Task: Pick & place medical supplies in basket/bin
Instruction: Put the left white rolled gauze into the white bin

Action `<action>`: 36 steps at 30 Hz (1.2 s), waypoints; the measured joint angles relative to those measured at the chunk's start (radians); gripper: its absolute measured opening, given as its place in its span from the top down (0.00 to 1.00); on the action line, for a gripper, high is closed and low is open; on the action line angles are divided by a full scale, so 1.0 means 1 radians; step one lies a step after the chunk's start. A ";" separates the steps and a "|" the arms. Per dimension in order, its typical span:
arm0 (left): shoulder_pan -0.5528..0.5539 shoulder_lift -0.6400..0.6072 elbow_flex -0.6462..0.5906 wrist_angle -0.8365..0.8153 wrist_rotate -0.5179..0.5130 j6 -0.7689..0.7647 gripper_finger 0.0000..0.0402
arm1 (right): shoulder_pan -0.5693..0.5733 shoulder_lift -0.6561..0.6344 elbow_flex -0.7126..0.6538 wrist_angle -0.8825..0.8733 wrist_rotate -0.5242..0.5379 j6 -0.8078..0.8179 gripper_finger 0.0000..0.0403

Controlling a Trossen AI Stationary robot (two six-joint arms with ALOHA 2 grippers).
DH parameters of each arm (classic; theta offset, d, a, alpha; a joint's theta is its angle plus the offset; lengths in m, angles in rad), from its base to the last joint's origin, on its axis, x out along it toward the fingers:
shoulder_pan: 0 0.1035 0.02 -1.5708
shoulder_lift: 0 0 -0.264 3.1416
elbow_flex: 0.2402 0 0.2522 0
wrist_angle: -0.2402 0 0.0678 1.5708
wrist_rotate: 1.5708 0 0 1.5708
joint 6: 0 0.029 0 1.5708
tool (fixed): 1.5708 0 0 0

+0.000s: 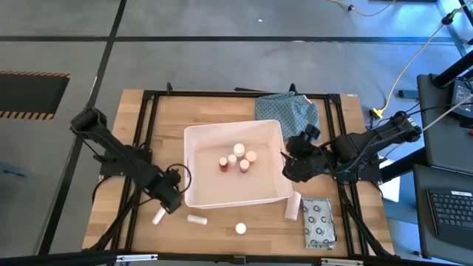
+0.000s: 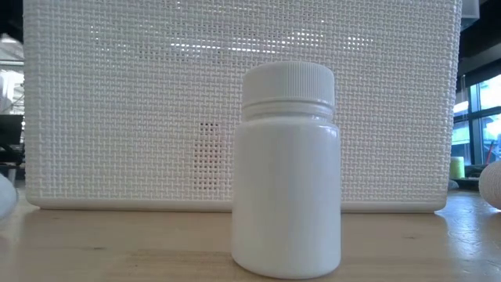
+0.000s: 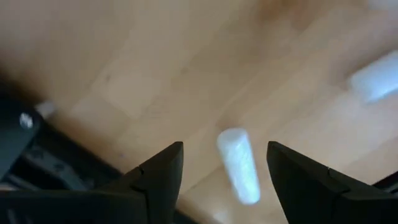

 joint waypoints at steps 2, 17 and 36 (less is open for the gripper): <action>0.006 0.033 0.000 0.002 0.035 0.000 0.44 | -0.008 0.000 0.000 0.000 0.000 -0.015 0.34; -0.002 0.182 0.001 0.011 0.218 -0.091 0.44 | -0.015 0.000 0.000 -0.002 -0.001 -0.021 0.34; -0.016 0.190 0.001 0.172 0.238 -0.026 0.44 | -0.061 0.000 0.000 0.009 0.007 0.010 0.34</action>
